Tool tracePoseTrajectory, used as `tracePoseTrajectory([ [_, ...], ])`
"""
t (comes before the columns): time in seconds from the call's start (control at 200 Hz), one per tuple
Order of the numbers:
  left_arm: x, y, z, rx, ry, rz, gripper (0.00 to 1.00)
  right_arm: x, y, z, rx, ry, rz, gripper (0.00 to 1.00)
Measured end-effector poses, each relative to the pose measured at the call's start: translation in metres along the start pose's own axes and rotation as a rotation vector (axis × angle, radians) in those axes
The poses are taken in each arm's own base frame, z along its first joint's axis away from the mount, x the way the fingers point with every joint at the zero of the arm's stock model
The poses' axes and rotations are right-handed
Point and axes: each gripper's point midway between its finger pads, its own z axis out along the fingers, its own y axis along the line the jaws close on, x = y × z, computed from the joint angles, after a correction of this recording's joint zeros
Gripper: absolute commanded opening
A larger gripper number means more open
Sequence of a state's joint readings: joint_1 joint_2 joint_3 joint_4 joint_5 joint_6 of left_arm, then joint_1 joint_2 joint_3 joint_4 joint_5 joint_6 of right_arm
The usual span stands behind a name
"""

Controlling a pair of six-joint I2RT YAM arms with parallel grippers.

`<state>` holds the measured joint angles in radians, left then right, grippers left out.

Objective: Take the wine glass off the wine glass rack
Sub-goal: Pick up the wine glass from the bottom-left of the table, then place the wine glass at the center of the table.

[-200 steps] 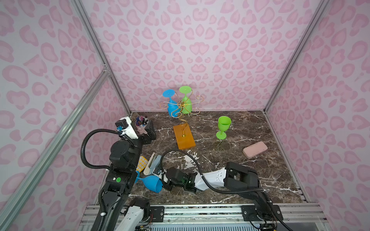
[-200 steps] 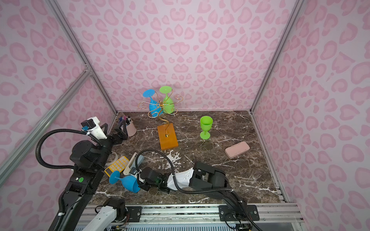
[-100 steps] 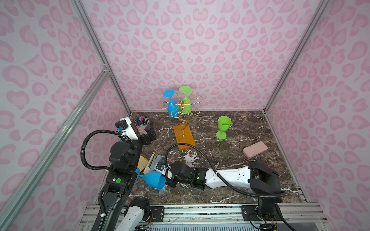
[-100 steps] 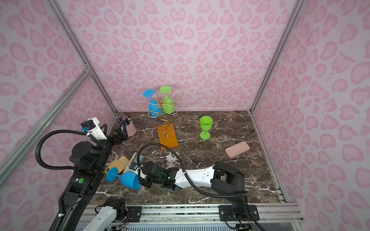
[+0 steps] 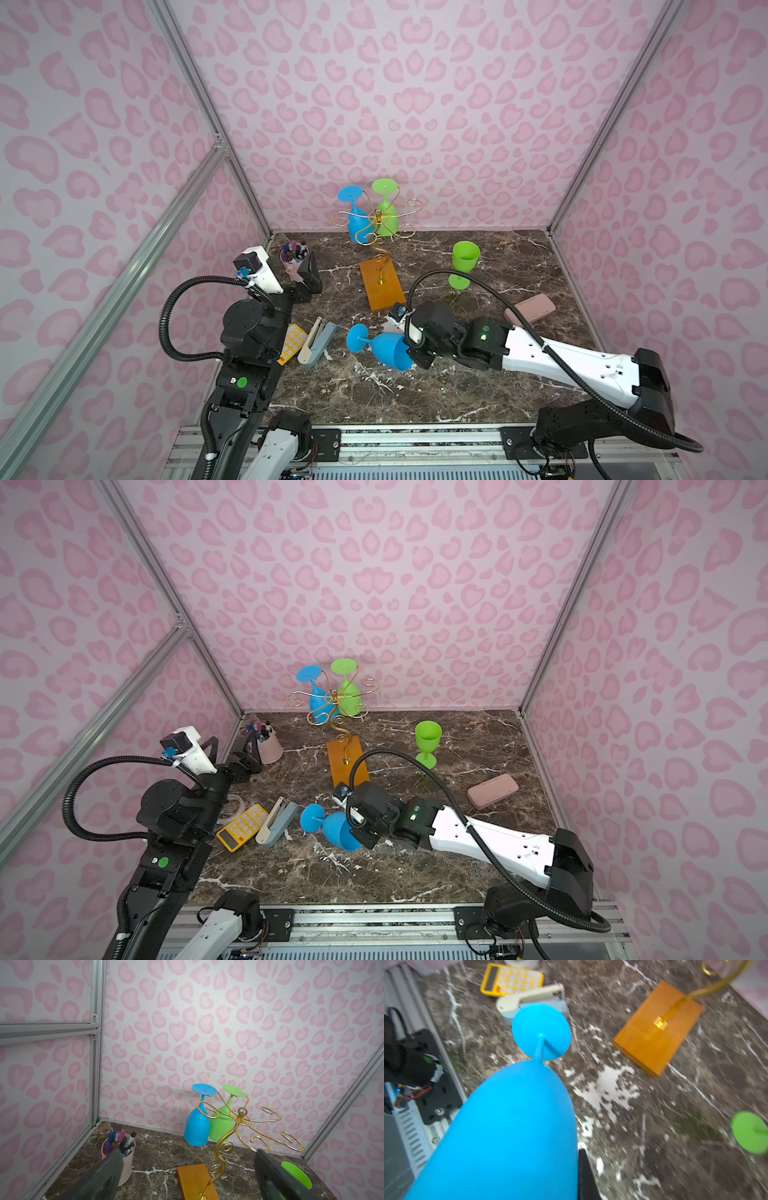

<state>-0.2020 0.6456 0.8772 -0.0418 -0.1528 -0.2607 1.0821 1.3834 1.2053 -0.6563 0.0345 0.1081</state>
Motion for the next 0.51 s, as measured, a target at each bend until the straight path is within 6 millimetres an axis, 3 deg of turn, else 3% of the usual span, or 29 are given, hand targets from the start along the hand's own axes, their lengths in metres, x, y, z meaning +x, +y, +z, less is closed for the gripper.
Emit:
tracePoseTrajectory([
  [0.22,0.004,-0.002,0.005,0.009,0.012,0.001,0.99,0.018,-0.089,-0.038,0.160,0.142,0.206,0.00],
  [0.505,0.008,-0.004,0.009,0.019,0.026,-0.001,1.00,0.044,-0.147,-0.026,0.245,0.468,0.279,0.00],
])
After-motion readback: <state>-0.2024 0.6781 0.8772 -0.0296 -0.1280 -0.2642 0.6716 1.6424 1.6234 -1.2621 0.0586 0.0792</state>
